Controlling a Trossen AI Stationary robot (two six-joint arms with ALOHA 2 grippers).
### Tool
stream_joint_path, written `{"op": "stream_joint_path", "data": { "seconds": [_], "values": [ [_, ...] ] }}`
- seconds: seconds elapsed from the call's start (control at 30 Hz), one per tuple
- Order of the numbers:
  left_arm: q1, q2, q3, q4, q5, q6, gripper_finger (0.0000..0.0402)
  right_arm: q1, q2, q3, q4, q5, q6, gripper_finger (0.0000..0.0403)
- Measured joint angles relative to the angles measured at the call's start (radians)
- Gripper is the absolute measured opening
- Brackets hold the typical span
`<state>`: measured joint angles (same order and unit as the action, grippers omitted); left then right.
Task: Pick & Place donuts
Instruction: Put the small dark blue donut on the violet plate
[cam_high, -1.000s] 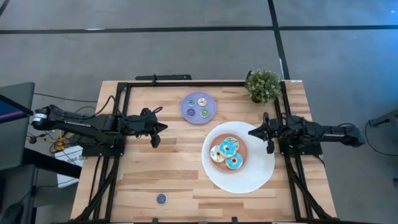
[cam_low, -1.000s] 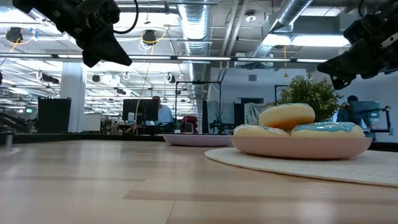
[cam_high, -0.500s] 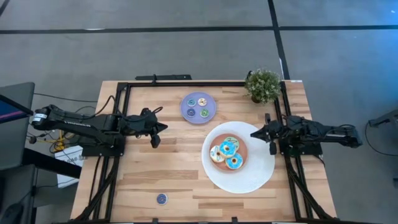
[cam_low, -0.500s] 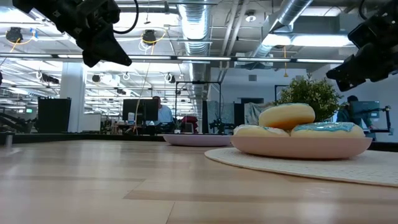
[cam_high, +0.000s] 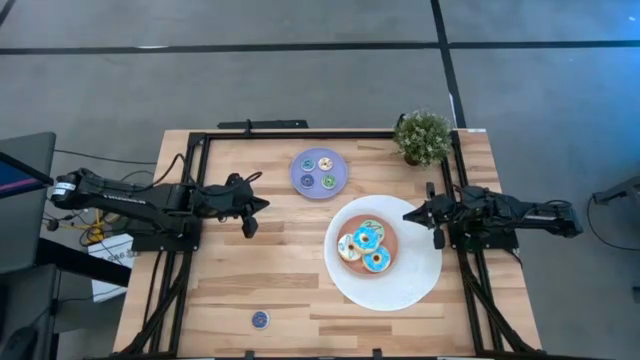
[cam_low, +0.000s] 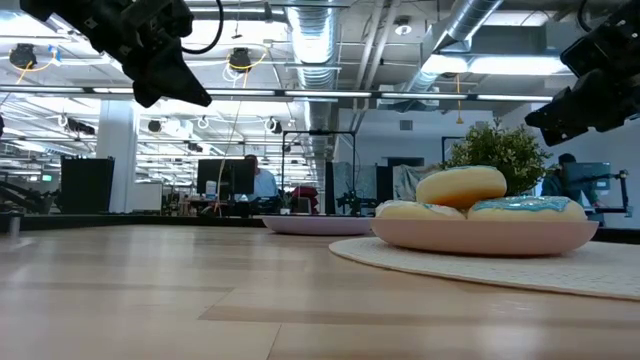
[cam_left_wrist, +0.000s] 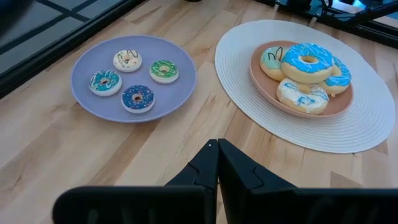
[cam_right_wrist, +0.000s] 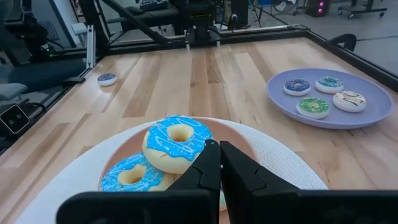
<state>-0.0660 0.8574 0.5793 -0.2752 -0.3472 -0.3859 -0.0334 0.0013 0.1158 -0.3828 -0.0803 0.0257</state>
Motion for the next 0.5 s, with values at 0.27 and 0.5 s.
{"op": "stream_joint_path", "data": {
  "seconds": [0.27,0.5],
  "values": [
    [0.0,0.0,0.0,0.0,-0.056,0.0,0.0,-0.002,0.0,0.0,0.001,0.001,0.0,0.0],
    [0.0,0.0,0.0,0.0,-0.059,0.0,0.0,-0.002,0.0,0.0,-0.002,0.001,0.001,0.0]
  ]
}}
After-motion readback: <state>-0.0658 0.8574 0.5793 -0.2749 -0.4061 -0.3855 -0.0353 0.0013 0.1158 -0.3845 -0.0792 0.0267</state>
